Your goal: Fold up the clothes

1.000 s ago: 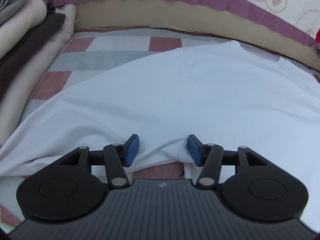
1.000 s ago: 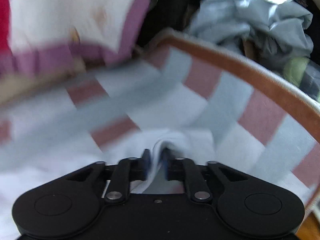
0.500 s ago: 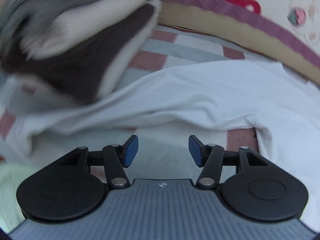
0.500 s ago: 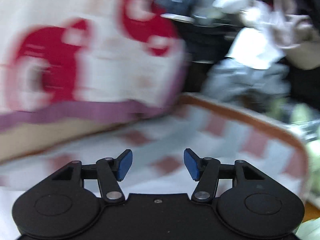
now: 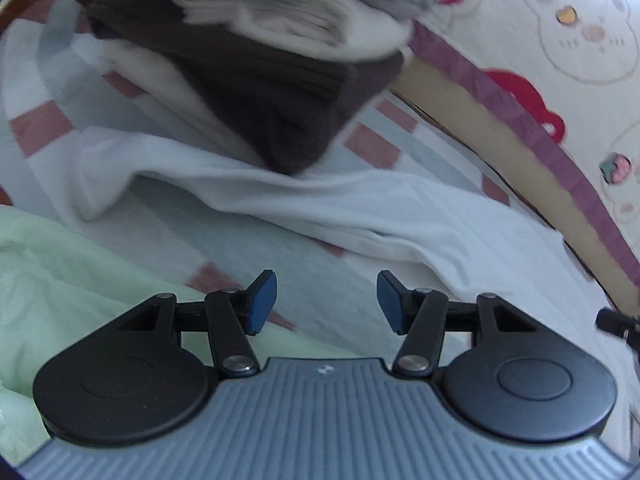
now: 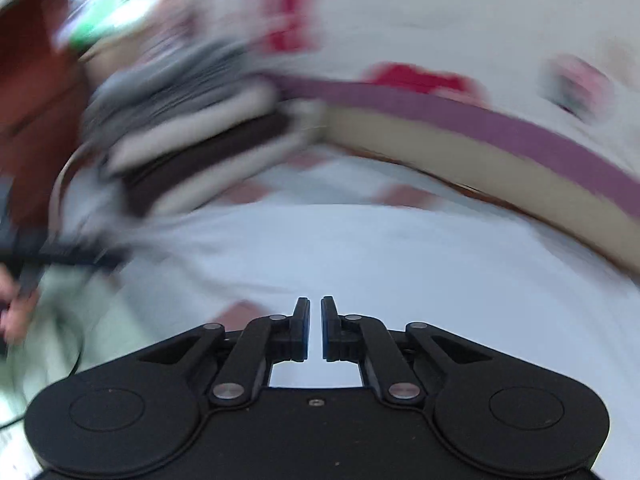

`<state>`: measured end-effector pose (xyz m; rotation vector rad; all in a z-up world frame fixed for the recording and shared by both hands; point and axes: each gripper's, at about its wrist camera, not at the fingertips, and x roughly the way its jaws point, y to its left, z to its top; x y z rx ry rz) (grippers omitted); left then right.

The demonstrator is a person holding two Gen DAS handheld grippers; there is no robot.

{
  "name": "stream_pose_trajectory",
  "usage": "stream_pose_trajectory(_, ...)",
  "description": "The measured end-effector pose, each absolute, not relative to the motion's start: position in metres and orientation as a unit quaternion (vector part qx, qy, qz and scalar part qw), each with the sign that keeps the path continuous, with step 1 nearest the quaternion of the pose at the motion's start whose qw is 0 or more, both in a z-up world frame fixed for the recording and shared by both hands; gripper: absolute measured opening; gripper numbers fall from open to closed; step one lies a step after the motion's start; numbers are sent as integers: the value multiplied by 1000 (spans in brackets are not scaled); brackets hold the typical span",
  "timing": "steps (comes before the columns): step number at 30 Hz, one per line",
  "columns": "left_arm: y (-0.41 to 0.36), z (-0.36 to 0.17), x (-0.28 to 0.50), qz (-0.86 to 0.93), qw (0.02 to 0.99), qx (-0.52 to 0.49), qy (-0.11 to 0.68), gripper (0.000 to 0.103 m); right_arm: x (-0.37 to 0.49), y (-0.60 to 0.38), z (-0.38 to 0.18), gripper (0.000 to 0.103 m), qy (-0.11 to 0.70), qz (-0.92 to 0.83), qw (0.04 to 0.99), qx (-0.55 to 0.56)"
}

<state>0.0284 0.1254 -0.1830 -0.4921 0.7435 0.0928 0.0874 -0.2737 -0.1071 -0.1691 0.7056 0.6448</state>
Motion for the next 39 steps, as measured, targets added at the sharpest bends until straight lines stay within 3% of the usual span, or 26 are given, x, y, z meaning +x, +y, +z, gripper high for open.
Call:
stream_pose_trajectory(5, 144, -191, 22, 56, 901, -260, 344, 50, 74, -188, -115, 8, 329, 389, 836, -204)
stream_pose_trajectory(9, 151, -196, 27, 45, 899, -261, 349, 37, 71, -145, -128, 9, 330, 415, 805, -267)
stream_pose_trajectory(11, 150, -197, 30, 43, 897, -257, 357, 34, 74, -125, -134, 18, 318, 407, 805, -292)
stream_pose_trajectory(13, 150, -199, 34, 43, 895, -251, 367, 28, 78, -107, -138, 18, 311, 405, 801, -311)
stream_pose_trajectory(18, 157, -201, 32, 30, 888, -279, 364, 28, 100, -70, -147, 18, 309, 396, 795, -341)
stream_pose_trajectory(20, 157, -201, 32, 28, 887, -281, 365, 28, 110, -60, -156, 35, 319, 385, 794, -346)
stream_pose_trajectory(21, 157, -201, 32, 27, 886, -283, 366, 28, 115, -55, -161, 36, 324, 380, 793, -349)
stream_pose_trajectory(22, 157, -201, 32, 26, 886, -284, 367, 28, 119, -51, -165, 36, 331, 377, 793, -347)
stream_pose_trajectory(24, 157, -201, 32, 22, 883, -292, 367, 28, 128, -52, -166, 10, 357, 388, 794, -303)
stream_pose_trajectory(25, 157, -202, 32, 19, 880, -301, 367, 28, 131, -59, -161, 3, 366, 391, 804, -257)
stream_pose_trajectory(29, 160, -206, 31, -11, 860, -359, 361, 34, 119, -96, -130, 3, 365, 391, 837, -116)
stream_pose_trajectory(35, 152, -215, 31, -51, 832, -420, 359, 48, 101, -138, -130, 3, 376, 390, 836, -83)
stream_pose_trajectory(39, 141, -212, 29, -28, 848, -388, 359, 51, 95, -155, -140, 3, 392, 398, 829, -21)
